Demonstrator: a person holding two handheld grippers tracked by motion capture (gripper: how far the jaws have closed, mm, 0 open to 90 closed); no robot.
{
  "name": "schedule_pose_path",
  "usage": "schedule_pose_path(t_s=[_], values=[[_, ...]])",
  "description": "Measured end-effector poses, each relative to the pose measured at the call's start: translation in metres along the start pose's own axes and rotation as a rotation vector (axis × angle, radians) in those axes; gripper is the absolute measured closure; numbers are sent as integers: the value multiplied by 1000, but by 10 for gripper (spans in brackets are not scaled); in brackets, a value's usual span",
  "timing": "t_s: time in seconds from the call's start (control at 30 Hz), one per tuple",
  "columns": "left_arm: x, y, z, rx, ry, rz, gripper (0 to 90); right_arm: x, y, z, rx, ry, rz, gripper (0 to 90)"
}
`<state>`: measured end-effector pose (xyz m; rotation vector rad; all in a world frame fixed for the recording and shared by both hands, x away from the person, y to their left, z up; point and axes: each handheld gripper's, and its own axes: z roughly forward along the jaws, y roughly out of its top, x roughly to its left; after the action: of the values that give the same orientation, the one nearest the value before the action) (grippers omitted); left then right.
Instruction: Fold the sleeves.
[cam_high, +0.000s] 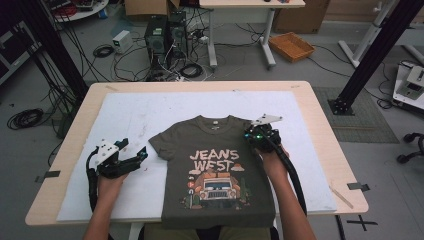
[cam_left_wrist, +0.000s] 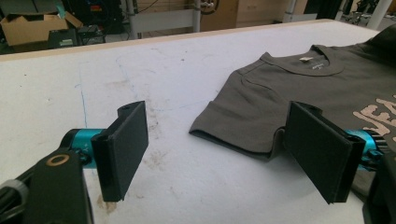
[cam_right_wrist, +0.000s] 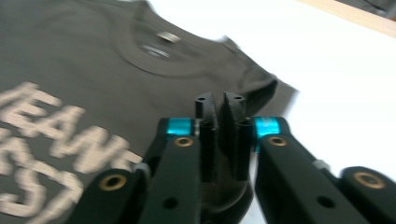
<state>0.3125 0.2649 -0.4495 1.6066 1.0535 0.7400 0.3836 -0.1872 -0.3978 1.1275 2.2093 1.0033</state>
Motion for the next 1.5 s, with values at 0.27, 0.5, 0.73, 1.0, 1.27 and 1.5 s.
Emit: schedule_pose_path(t_s=[0.27,0.5,0.73,1.0,1.27,1.5], values=[[0,0,0,4,-1,4,223,-3,0,-5,2,-25,18,751],[0,0,0,1,0,5,223,-12,-12,-13,-39,-68,48,421],[-2,0,0,4,2,15,223,-23,-41,-31,-149,-61,58,204],[-3,1,1,23,40,1,220,-41,-77,-53,-216,-58,73,204],[-10,5,4,105,69,-11,220,-49,-89,-57,-231,-69,90,204],[-32,19,13,149,87,12,229,-46,-88,-52,-207,-56,72,204]])
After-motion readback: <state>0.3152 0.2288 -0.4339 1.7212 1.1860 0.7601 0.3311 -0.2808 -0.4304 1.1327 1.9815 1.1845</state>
